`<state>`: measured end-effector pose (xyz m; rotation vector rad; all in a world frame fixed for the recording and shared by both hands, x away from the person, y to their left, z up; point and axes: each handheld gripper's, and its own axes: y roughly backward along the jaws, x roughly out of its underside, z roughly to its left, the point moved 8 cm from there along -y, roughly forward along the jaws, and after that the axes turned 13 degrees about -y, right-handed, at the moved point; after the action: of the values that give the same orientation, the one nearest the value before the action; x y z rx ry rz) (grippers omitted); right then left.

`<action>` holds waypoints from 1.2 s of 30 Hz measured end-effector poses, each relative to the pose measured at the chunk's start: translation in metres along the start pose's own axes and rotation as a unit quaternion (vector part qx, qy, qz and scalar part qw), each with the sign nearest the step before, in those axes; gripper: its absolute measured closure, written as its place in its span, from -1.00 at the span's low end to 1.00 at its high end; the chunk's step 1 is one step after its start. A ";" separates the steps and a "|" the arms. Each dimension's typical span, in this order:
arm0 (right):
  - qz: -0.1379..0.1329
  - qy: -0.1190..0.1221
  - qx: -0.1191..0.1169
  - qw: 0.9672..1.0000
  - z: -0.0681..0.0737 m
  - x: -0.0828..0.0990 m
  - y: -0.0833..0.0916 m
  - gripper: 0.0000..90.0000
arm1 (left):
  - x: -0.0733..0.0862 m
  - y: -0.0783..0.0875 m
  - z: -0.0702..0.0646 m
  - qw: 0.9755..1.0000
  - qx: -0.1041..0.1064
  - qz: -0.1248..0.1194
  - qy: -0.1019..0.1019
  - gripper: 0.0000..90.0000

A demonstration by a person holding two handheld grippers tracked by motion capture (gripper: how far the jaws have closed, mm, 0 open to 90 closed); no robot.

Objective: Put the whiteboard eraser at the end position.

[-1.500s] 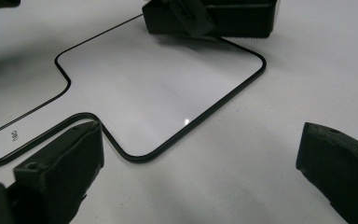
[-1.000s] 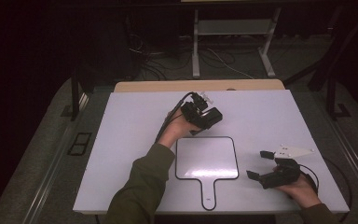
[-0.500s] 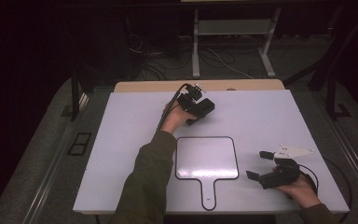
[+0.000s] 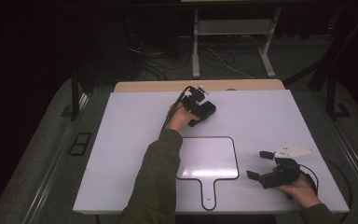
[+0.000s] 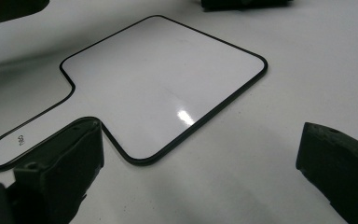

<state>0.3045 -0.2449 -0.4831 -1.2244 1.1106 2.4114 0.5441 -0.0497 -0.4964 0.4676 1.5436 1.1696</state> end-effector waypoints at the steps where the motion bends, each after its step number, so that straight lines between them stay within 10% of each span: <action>1: 0.000 0.000 0.000 1.000 0.000 0.000 0.000 -1.00 | 0.001 -0.002 0.000 1.000 0.002 0.002 -0.001 -0.14; 36: 0.003 -0.003 0.002 1.000 -0.005 0.001 0.000 -1.00 | -0.002 0.046 -0.015 0.995 -0.006 -0.102 -0.020 -0.56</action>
<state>0.3066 -0.2482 -0.4858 -1.2146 1.1181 2.4144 0.5185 -0.0375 -0.4575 0.3154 1.5111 1.0042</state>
